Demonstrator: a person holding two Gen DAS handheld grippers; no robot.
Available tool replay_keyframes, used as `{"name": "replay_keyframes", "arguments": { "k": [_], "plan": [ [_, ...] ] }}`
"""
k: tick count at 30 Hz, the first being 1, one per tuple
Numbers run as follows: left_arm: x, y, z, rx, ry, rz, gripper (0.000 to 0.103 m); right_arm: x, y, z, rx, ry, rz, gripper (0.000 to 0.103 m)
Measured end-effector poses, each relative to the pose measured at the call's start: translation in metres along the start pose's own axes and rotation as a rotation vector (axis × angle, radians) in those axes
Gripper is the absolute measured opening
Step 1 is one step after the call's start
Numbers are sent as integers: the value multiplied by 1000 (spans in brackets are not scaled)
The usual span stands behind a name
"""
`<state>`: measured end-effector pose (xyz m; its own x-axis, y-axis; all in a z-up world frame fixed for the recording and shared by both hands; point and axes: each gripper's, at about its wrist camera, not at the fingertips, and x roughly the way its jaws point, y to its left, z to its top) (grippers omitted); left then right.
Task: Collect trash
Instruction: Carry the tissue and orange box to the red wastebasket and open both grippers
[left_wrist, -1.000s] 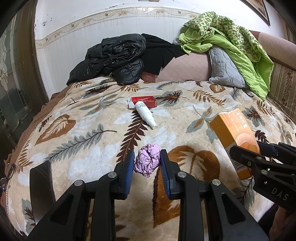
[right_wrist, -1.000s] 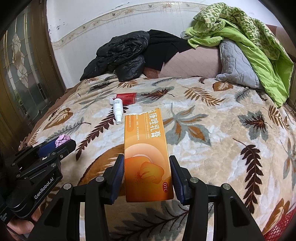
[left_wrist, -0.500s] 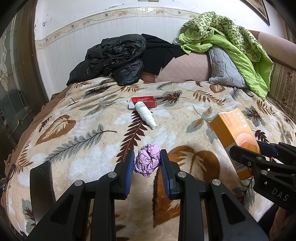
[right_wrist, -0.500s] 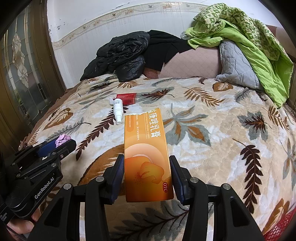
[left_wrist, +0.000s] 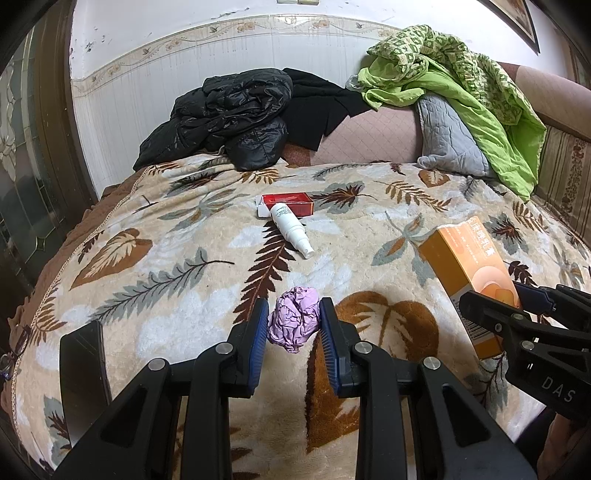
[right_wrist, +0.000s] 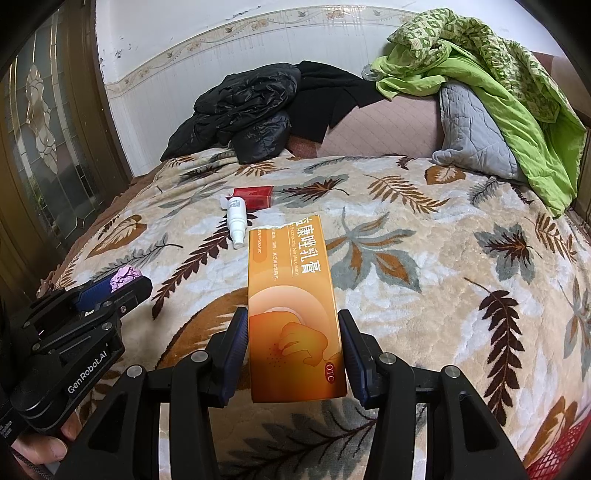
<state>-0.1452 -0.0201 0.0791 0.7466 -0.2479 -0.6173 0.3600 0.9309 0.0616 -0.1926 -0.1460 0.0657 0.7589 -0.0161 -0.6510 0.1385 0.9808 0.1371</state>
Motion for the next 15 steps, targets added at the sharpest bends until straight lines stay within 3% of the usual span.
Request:
{"name": "replay_keyframes", "arguments": {
  "k": [4, 7, 15],
  "plan": [
    [-5, 0, 3, -11, -10, -21, 27, -5, -3, 2, 20, -12, 9, 51],
    [-14, -4, 6, -9, -29, -81, 27, -19, -14, 2, 67, -18, 33, 51],
    [-49, -51, 15, 60, -50, -366, 27, -93, -64, -8, 164, -76, 23, 51]
  ]
}}
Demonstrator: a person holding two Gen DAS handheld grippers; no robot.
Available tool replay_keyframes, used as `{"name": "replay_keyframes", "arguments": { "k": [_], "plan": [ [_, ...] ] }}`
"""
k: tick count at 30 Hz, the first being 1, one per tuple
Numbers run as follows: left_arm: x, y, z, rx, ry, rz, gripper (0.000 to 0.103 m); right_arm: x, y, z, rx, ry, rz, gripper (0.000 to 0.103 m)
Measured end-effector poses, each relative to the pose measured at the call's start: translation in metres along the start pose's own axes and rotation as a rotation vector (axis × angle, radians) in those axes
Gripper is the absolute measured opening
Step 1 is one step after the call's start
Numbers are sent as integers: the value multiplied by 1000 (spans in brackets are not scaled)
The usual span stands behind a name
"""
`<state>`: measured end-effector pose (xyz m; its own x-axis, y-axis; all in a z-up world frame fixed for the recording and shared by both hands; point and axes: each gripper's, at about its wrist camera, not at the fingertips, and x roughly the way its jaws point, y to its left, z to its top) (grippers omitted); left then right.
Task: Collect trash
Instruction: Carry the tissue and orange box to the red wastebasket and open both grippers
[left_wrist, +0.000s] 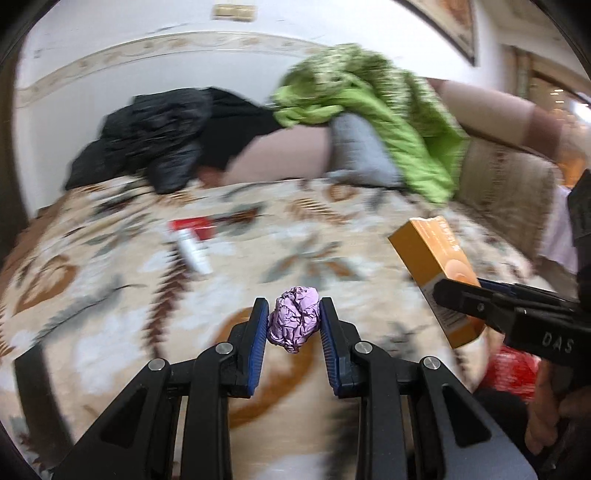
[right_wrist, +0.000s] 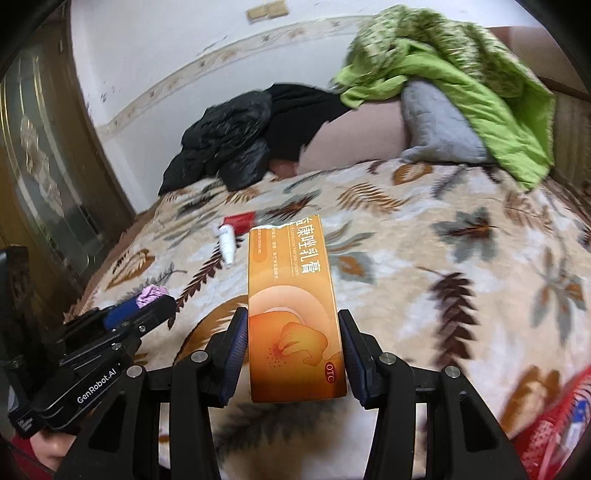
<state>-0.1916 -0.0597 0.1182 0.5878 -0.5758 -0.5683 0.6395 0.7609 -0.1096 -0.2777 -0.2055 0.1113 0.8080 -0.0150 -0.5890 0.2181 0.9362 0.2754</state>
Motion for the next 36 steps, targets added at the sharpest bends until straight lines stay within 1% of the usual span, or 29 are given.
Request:
{"name": "replay_keyframes", "arguments": {
  "k": [1, 4, 7, 9, 10, 12, 14, 16, 19, 21, 23, 24, 25, 26, 27, 28, 30, 34, 36],
  "plan": [
    [-2, -11, 4, 3, 2, -64, 27, -15, -12, 0, 20, -16, -12, 51],
    [-4, -40, 13, 36, 6, -134, 27, -54, -46, -3, 74, -56, -59, 51],
    [-4, -79, 25, 81, 17, -211, 27, -93, -85, -12, 125, -91, -147, 51],
    [-4, -116, 34, 132, 28, -284, 27, -118, -112, -20, 176, -107, -200, 51],
    [-4, -129, 36, 153, 32, -306, 27, -130, -124, -24, 202, -114, -220, 51],
    [-2, -169, 39, 215, 46, -374, 27, -153, -150, -35, 253, -129, -271, 51],
    [2, -206, 39, 259, 80, -452, 27, -175, -176, -48, 307, -138, -328, 51],
    [9, -244, 36, 299, 126, -538, 27, -190, -194, -57, 358, -144, -356, 51],
    [21, -290, 25, 340, 191, -613, 27, -211, -220, -71, 430, -158, -391, 51],
    [29, -312, 19, 356, 227, -636, 27, -219, -230, -77, 453, -164, -404, 52],
    [42, -333, 12, 366, 280, -666, 27, -222, -238, -82, 470, -169, -408, 52],
    [47, -339, 8, 366, 303, -674, 29, -222, -243, -84, 480, -170, -409, 53],
    [53, -346, 5, 365, 332, -682, 39, -220, -247, -86, 488, -167, -408, 53],
    [58, -351, 2, 363, 360, -687, 46, -218, -252, -88, 497, -154, -403, 54],
    [61, -352, 1, 351, 371, -685, 57, -214, -258, -91, 511, -130, -394, 61],
    [62, -351, 0, 336, 372, -681, 60, -210, -262, -93, 527, -114, -400, 64],
    [61, -344, 3, 315, 372, -684, 60, -210, -265, -99, 543, -114, -413, 64],
    [53, -318, 12, 301, 328, -632, 61, -210, -258, -94, 514, -137, -412, 64],
    [48, -297, 17, 275, 298, -589, 61, -201, -246, -84, 467, -129, -394, 65]
  ]
}}
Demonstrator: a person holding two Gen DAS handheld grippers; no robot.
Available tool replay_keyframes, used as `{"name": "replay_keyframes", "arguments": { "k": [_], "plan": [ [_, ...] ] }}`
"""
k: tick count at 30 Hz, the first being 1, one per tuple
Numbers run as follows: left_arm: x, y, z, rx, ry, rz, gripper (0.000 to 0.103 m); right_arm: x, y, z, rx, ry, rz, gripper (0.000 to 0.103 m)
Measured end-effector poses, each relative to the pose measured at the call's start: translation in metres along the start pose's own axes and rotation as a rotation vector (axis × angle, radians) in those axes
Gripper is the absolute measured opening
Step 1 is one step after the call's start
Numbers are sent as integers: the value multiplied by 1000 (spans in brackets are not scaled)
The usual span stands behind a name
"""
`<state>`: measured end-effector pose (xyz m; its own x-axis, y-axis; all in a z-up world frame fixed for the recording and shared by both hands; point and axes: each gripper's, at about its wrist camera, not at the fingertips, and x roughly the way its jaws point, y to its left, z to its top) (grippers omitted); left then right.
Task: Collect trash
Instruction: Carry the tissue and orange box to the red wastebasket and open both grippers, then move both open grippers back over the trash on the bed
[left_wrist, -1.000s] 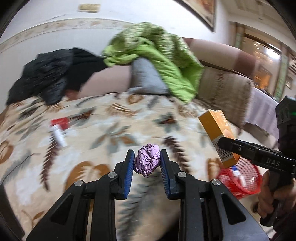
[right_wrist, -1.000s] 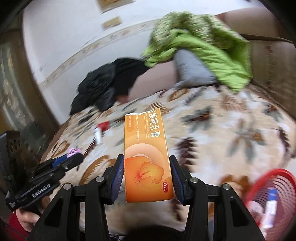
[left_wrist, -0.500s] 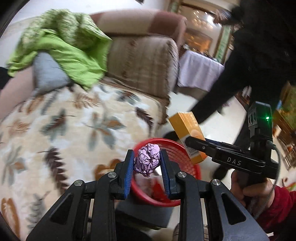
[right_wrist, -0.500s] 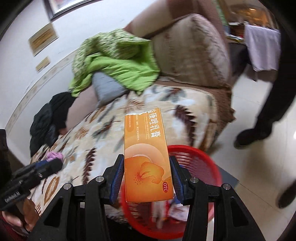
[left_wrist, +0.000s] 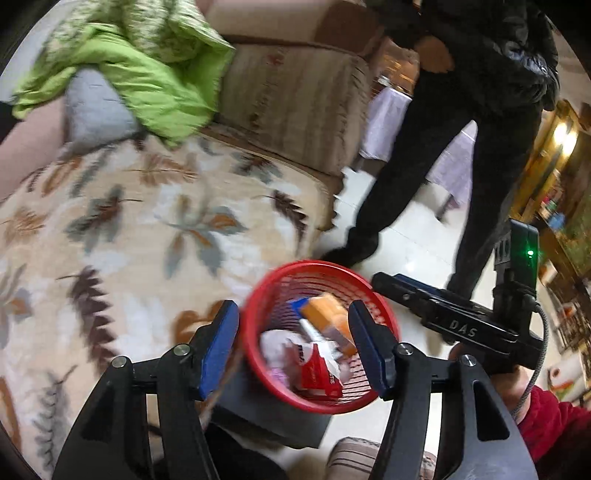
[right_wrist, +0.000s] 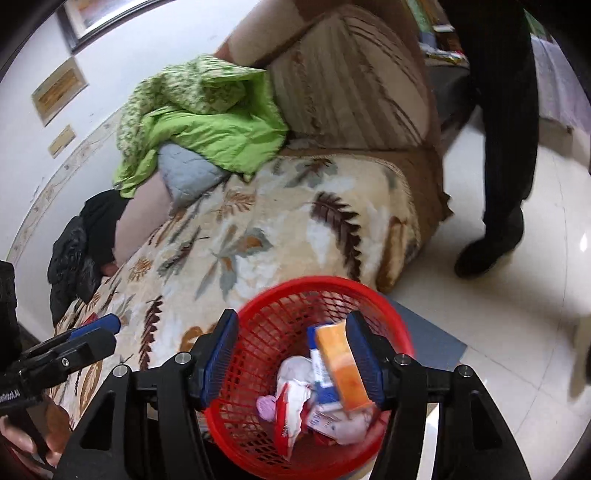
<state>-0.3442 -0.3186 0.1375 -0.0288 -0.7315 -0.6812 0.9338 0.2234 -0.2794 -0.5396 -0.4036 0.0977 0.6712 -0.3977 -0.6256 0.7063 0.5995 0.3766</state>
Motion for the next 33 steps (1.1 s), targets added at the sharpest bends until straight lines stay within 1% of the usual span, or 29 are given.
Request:
{"name": "replay_keyframes", "arguments": {
  "k": [2, 3, 5, 7, 8, 10, 11, 14, 15, 16, 17, 18, 19, 20, 21, 22, 24, 26, 29, 33],
  "plan": [
    [-22, 20, -6, -27, -40, 53, 61, 8, 28, 0, -68, 18, 32, 65],
    [-32, 29, -10, -38, -59, 77, 61, 13, 50, -1, -123, 23, 56, 65],
    [-60, 53, -18, -77, -100, 155, 61, 24, 91, -7, -220, 36, 102, 65],
    [-90, 79, -26, -128, -137, 202, 61, 35, 138, -19, -309, 62, 160, 64],
    [-108, 90, -32, -145, -164, 245, 61, 38, 156, -24, -339, 70, 183, 64],
    [-154, 114, -48, -174, -239, 348, 61, 41, 206, -40, -451, 66, 225, 64],
    [-172, 123, -55, -186, -261, 385, 61, 38, 237, -54, -540, 53, 249, 64],
    [-236, 153, -88, -246, -345, 522, 61, 28, 300, -92, -744, 15, 297, 64],
    [-256, 161, -101, -271, -372, 574, 61, 23, 324, -111, -834, -5, 316, 64],
    [-276, 169, -118, -303, -402, 638, 61, 18, 340, -127, -902, -22, 320, 64],
    [-289, 174, -129, -327, -415, 678, 62, 10, 360, -151, -997, -53, 324, 64],
    [-304, 181, -143, -357, -418, 715, 62, 5, 370, -166, -1053, -67, 349, 64],
    [-316, 186, -155, -378, -418, 740, 62, -2, 379, -184, -1116, -77, 387, 64],
    [-324, 190, -165, -392, -420, 765, 62, -6, 385, -197, -1163, -90, 406, 64],
    [-331, 193, -173, -402, -419, 790, 63, -9, 391, -214, -1218, -104, 414, 64],
    [-337, 197, -181, -412, -415, 813, 63, -8, 395, -222, -1241, -91, 421, 64],
    [-345, 205, -195, -444, -411, 835, 63, 1, 400, -226, -1235, -23, 444, 64],
    [-349, 214, -201, -474, -411, 839, 63, 7, 401, -222, -1202, 16, 452, 64],
    [-354, 224, -209, -509, -425, 835, 63, 12, 403, -216, -1167, 37, 441, 65],
    [-352, 230, -210, -512, -419, 829, 63, 18, 402, -213, -1151, 66, 431, 65]
  ]
}}
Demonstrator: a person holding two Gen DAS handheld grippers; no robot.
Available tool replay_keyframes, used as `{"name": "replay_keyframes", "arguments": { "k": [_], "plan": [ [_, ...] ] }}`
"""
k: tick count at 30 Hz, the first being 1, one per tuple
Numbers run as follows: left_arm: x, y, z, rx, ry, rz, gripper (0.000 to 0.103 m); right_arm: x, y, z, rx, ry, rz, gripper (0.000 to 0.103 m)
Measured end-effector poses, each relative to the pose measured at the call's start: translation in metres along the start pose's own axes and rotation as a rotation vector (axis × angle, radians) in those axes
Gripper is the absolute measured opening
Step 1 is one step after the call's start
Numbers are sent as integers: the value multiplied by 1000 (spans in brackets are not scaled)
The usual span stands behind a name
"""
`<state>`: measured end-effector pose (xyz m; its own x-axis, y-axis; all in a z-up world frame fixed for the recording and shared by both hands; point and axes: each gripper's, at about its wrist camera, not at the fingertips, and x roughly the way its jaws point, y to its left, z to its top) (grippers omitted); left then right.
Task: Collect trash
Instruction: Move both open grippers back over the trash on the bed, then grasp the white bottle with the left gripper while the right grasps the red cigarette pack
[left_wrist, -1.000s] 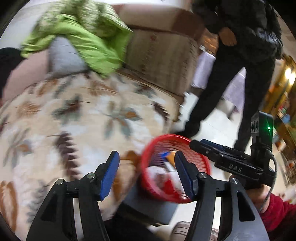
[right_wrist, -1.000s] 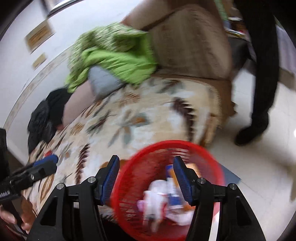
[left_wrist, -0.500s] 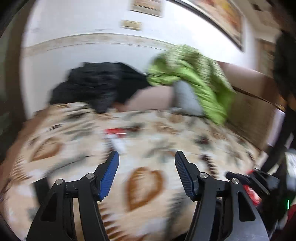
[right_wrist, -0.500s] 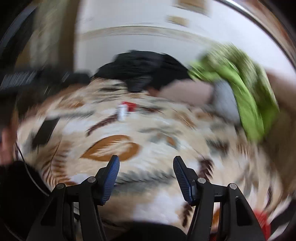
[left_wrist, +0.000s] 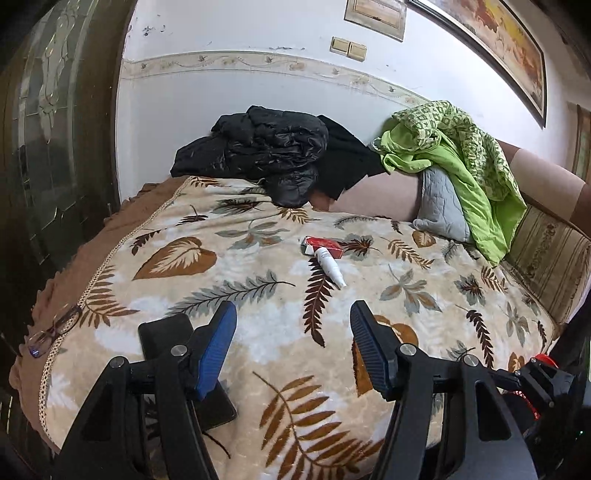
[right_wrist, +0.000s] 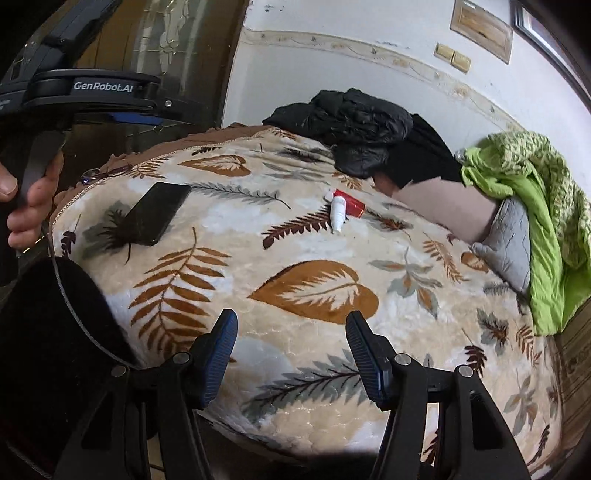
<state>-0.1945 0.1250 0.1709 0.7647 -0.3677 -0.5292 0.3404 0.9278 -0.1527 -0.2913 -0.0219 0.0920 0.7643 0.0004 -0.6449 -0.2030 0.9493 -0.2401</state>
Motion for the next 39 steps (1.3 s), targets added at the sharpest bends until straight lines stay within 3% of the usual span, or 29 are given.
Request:
{"name": "replay_keyframes", "arguments": {
  "k": [6, 12, 18, 21, 24, 27, 30, 32, 33, 39],
  "plan": [
    [16, -6, -2, 15, 49, 5, 63, 8, -5, 2, 19, 10, 21, 64],
    [46, -18, 17, -10, 107, -37, 64, 27, -45, 16, 116, 2, 2, 64],
    [137, -42, 44, -36, 224, -90, 64, 51, -122, 27, 348, 12, -14, 64],
    [203, -59, 55, -60, 280, -124, 64, 58, -148, 23, 408, 13, -38, 64],
    [272, -69, 58, -85, 359, -102, 64, 65, -166, 20, 436, 27, -43, 64],
    [332, -68, 52, -95, 427, 1, 63, 73, -184, 19, 450, 41, -41, 64],
    [368, -59, 42, -122, 463, 70, 52, 82, -199, 19, 465, 52, -63, 64],
    [372, -57, 42, -115, 415, 80, 47, 89, -206, 20, 484, 62, -55, 64],
    [370, -57, 43, -103, 395, 90, 39, 91, -208, 21, 490, 65, -50, 64],
    [340, -37, 41, -163, 347, 84, 33, 100, -203, 32, 464, 62, -12, 64]
  ]
}}
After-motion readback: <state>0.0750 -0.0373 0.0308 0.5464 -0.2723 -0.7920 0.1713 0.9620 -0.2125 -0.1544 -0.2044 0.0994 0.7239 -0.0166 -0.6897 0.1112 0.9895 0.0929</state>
